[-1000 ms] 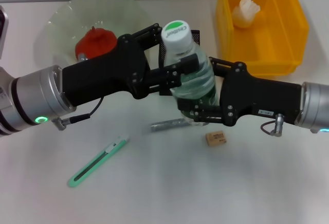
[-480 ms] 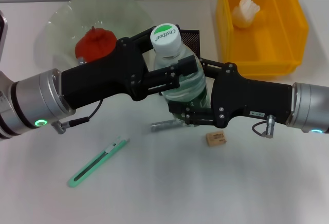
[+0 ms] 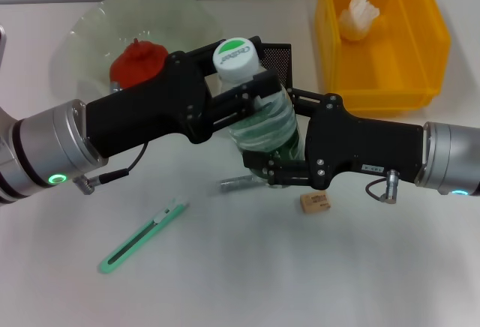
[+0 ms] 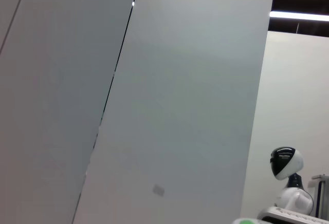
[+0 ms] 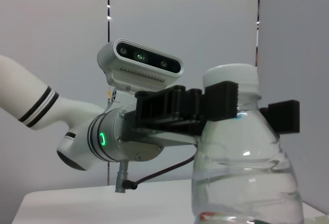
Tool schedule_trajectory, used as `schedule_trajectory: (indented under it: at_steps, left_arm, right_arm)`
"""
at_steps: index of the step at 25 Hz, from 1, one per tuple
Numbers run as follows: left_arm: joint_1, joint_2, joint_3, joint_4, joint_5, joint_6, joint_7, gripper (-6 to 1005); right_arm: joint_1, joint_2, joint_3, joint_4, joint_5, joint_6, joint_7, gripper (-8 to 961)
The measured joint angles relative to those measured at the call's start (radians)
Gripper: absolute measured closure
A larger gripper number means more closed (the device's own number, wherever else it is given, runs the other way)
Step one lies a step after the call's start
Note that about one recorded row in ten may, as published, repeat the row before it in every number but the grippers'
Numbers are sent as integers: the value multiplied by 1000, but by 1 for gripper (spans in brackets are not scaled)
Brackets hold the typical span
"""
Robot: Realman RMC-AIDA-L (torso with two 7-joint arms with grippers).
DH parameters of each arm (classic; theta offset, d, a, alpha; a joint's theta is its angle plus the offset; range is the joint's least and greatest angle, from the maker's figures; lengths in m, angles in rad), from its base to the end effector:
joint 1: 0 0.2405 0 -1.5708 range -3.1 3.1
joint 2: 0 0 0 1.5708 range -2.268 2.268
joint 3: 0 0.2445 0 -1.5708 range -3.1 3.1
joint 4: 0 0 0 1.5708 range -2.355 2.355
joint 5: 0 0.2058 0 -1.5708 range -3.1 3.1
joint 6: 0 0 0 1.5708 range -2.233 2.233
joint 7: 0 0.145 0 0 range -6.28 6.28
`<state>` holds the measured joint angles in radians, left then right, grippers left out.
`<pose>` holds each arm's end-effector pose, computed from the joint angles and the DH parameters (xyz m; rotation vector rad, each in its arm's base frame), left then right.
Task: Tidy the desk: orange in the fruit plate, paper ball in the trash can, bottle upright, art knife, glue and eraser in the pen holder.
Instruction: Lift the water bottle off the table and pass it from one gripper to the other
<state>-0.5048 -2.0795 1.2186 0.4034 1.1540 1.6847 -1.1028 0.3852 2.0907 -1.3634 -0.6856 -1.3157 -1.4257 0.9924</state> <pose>-0.1886 0.2933 -0.0217 -2.5863 -0.4066 -1.4572 0.1993 0.2928 -0.0440 -2.7100 0.0959 0.9809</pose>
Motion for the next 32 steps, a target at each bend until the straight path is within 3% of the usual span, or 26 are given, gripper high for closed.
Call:
schedule_trajectory:
  at_steps: [5,32]
  left_arm:
    - [1,0,4,0,-7,1,0,494]
    - [6,-1,22,6,-11,11,0,550]
  right_arm:
    - [0,0,-1,3,1,-1,0,190]
    - [45,1,-37,58,47,-17,-12,188]
